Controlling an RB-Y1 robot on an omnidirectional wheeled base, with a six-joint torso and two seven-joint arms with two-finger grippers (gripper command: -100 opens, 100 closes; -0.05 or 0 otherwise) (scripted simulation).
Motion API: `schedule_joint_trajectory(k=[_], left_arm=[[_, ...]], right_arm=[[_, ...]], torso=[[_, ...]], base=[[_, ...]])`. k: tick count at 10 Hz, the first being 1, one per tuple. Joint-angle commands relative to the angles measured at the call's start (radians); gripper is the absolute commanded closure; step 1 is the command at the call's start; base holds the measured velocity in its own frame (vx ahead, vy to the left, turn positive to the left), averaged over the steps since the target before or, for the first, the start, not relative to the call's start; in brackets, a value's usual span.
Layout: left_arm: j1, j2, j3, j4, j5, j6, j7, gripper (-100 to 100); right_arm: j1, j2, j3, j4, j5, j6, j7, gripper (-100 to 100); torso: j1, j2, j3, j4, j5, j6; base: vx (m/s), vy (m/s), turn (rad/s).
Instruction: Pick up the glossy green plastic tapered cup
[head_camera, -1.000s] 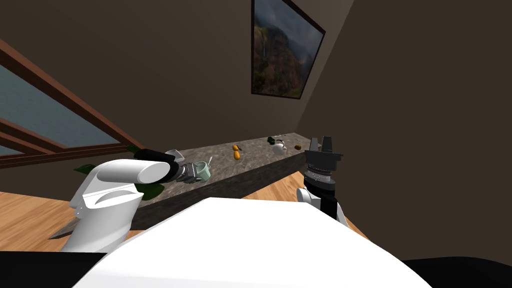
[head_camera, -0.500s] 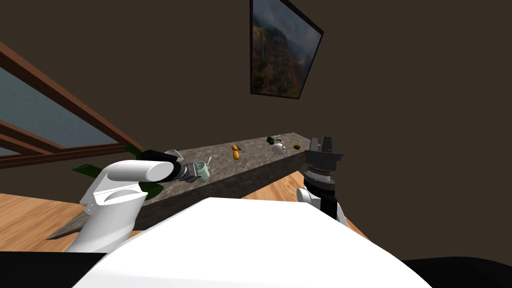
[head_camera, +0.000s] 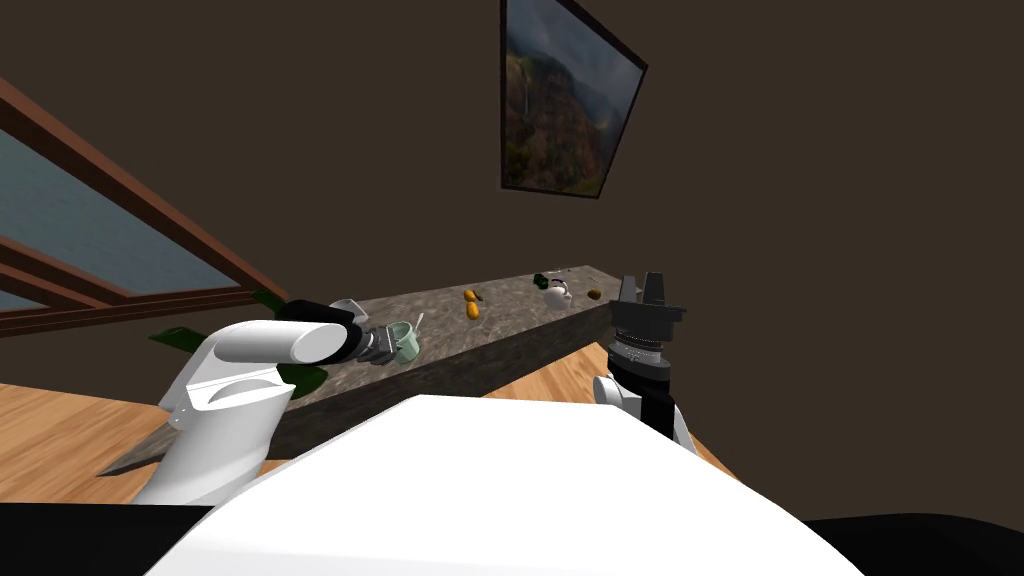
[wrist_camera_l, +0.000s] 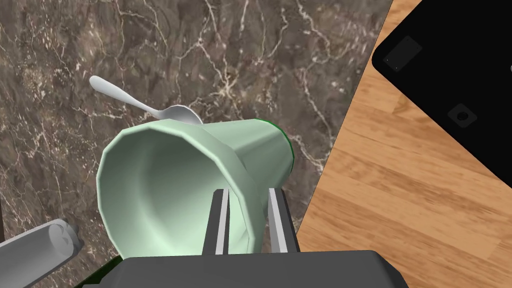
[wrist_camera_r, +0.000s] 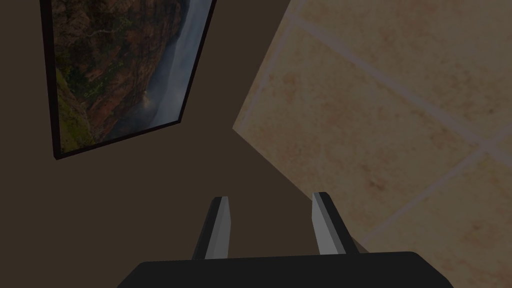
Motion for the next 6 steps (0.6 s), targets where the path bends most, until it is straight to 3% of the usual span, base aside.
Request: schedule_joint_trajectory(k=[1,4,5,6], left_arm=[[0.001,0.005,0.013,-0.033,0.019,0.031,0.013,100],[0.003,0.01,0.035,-0.094,0.05,0.085,0.043,100],[0.0,0.009,0.028,-0.082,0.043,0.074,0.038,100],[0.001,0.009,0.028,-0.084,0.043,0.078,0.041,0]], right_arm=[[0.0,0.0,0.0,0.0,0.0,0.0,0.0,0],[0.0,0.0,0.0,0.0,0.0,0.0,0.0,0],[0.0,0.0,0.0,0.0,0.0,0.0,0.0,0],[0.0,0.0,0.0,0.0,0.0,0.0,0.0,0]], torso=[[0.0,0.0,0.0,0.0,0.0,0.0],[0.001,0.0,0.001,0.001,-0.001,0.0],[0.0,0.001,0.001,0.001,-0.001,0.0],[-0.001,0.001,0.001,0.001,-0.001,0.001]], base=[[0.006,0.015,0.015],[0.011,0.026,0.019],[0.003,0.008,0.004],[0.0,0.0,0.0]])
